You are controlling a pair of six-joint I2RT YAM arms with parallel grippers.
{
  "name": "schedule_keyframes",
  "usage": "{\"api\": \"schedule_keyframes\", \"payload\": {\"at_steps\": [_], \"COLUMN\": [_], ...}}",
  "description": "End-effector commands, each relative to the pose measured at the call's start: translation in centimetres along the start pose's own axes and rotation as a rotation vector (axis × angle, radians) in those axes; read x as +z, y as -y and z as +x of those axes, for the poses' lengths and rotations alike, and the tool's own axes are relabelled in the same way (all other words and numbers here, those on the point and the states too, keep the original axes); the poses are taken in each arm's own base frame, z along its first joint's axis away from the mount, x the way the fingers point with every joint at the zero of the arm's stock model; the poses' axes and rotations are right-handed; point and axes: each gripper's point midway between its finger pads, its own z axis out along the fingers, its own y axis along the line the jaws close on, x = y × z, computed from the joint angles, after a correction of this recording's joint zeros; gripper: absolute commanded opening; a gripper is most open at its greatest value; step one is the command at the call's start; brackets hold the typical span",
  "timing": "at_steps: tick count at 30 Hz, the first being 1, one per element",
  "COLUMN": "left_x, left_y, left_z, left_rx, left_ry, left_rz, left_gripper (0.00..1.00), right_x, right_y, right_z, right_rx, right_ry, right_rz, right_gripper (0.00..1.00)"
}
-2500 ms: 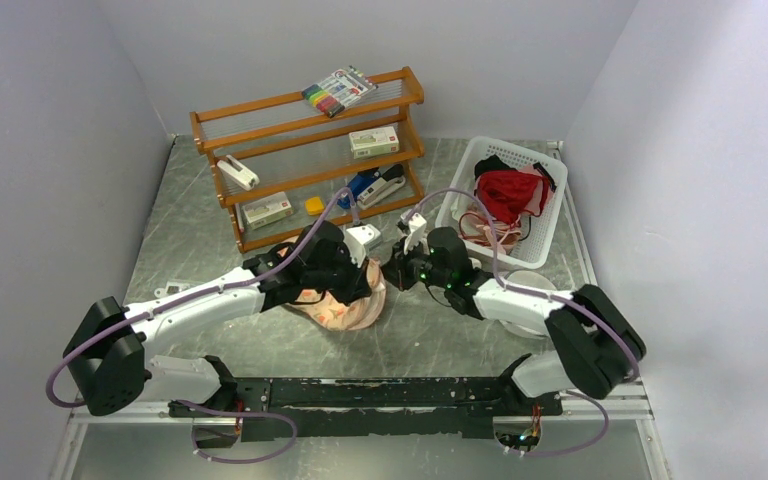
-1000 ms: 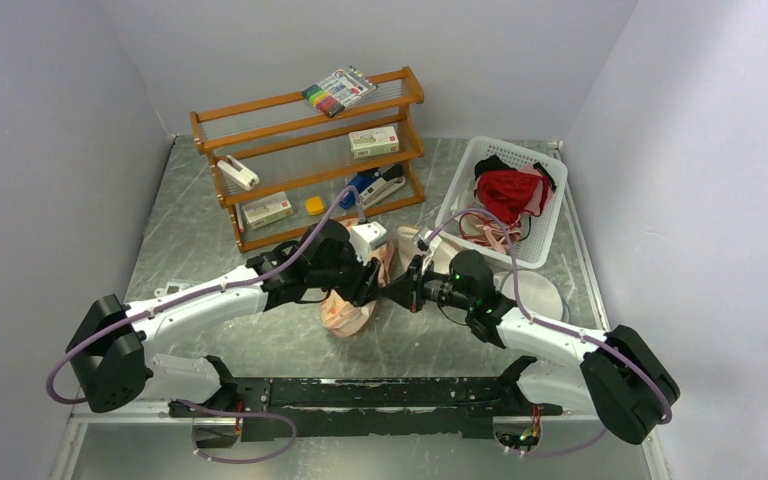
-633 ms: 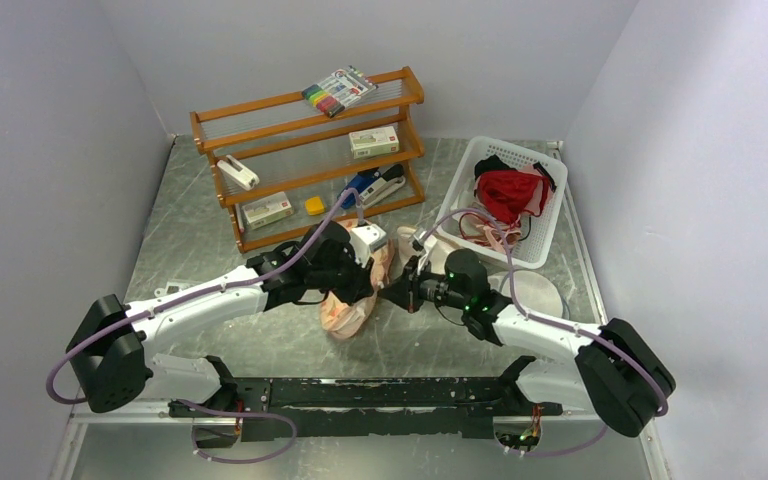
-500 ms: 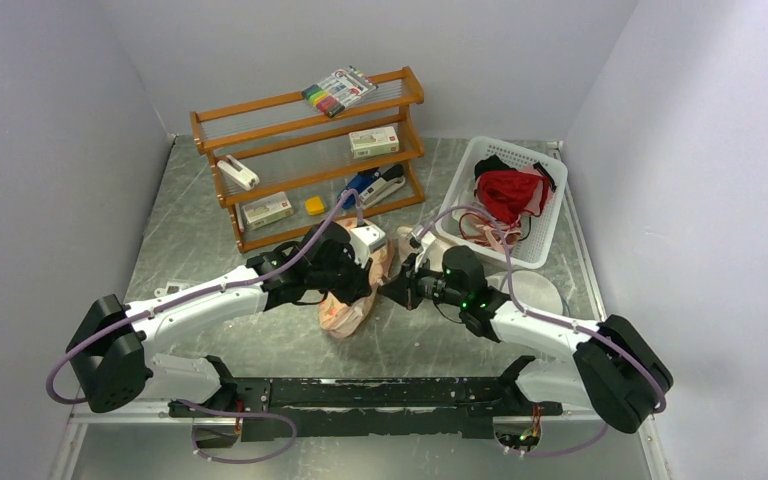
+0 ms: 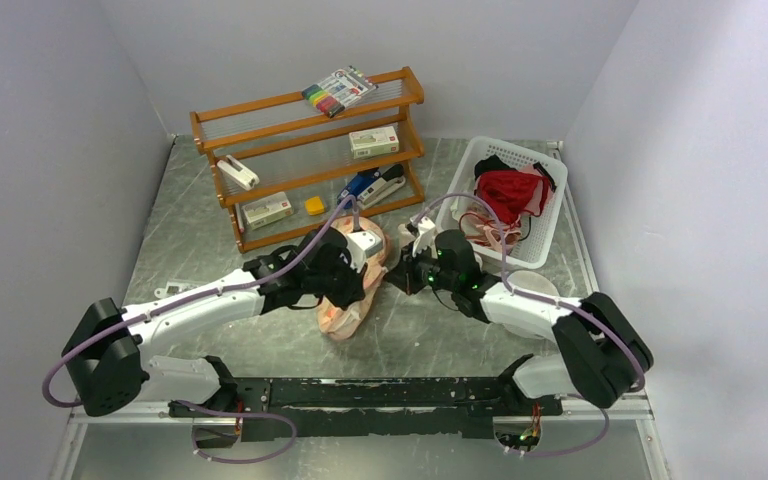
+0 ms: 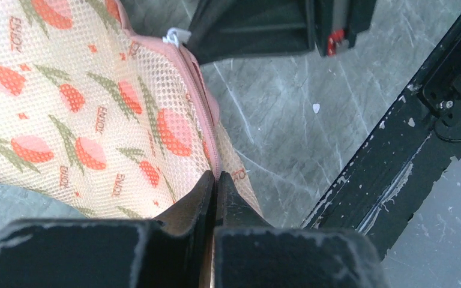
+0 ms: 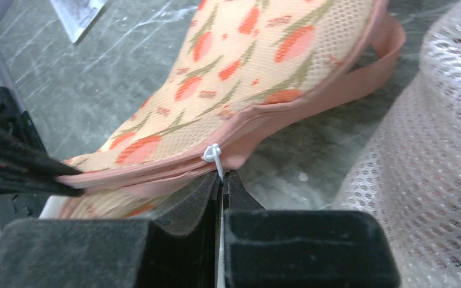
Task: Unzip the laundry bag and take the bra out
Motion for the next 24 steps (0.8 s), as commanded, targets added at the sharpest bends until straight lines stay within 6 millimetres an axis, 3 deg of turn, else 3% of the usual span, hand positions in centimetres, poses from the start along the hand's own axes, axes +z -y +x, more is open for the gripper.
{"api": "schedule_keyframes", "payload": {"at_steps": [1, 4, 9, 12, 17, 20, 24], "left_x": [-0.8, -0.9, -1.0, -1.3, -2.7, -3.0, -1.9], "left_y": [-0.8, -1.3, -1.7, -0.1, 2.4, 2.7, 1.7], "left_z": [2.7, 3.4, 3.9, 2.6, -1.5, -3.6, -4.9], "left_rx": [-0.006, -0.018, -0.024, -0.01, 0.012, 0.017, 0.01], "left_ry": [-0.081, -0.101, -0.118, -0.061, 0.094, 0.16, 0.168], "left_rz": [-0.038, -0.065, -0.09, -0.003, 0.117, 0.121, 0.059], "left_gripper": [0.07, 0.07, 0.12, 0.28, 0.56, 0.63, 0.64], "right_x": [0.7, 1.2, 1.0, 0.3, -0.8, -1.2, -1.4], "right_y": [3.1, 3.3, 1.4, -0.3, -3.3, -4.2, -4.8], "right_z": [-2.3, -2.6, -2.8, -2.5, -2.0, -1.7, -1.8], "right_rx": [0.008, -0.005, -0.047, -0.066, -0.089, -0.086, -0.077], "right_ry": [0.048, 0.035, 0.036, 0.046, 0.069, 0.078, 0.087], "right_rz": [0.08, 0.069, -0.03, -0.096, -0.187, -0.204, -0.217], "right_gripper": [0.0, 0.0, 0.0, 0.0, 0.0, 0.0, 0.0]}}
